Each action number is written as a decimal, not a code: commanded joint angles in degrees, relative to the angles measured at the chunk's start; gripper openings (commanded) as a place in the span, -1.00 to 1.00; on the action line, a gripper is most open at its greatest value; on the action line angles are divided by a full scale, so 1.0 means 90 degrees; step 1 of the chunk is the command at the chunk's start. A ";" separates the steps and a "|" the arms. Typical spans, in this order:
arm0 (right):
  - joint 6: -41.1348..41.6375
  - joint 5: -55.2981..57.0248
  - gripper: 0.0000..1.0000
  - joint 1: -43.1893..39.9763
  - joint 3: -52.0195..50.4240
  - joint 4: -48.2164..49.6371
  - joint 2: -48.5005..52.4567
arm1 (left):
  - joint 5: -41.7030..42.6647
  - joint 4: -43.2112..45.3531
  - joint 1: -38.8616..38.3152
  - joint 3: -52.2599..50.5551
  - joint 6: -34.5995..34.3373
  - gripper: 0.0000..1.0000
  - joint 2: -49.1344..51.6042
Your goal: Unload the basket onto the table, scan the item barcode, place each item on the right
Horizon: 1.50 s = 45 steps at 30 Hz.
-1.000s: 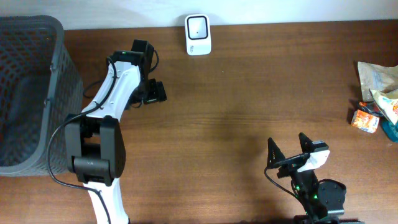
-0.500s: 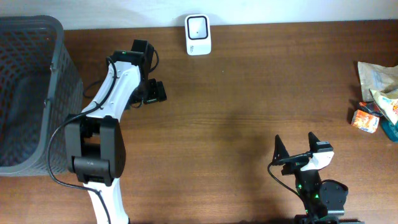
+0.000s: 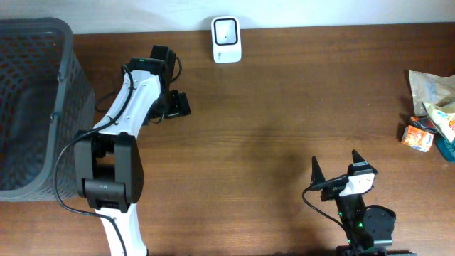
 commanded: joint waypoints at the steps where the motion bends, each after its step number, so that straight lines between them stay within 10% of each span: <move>1: -0.0070 0.0061 0.97 0.0056 -0.0068 -0.0007 -0.0080 | 0.0019 -0.0007 -0.0002 0.0070 0.0053 0.98 -0.0051; 45: 0.0024 0.0036 0.97 -0.0148 -0.0068 0.0002 -0.0080 | 0.0019 -0.0007 -0.0002 0.0070 0.0053 0.98 -0.0051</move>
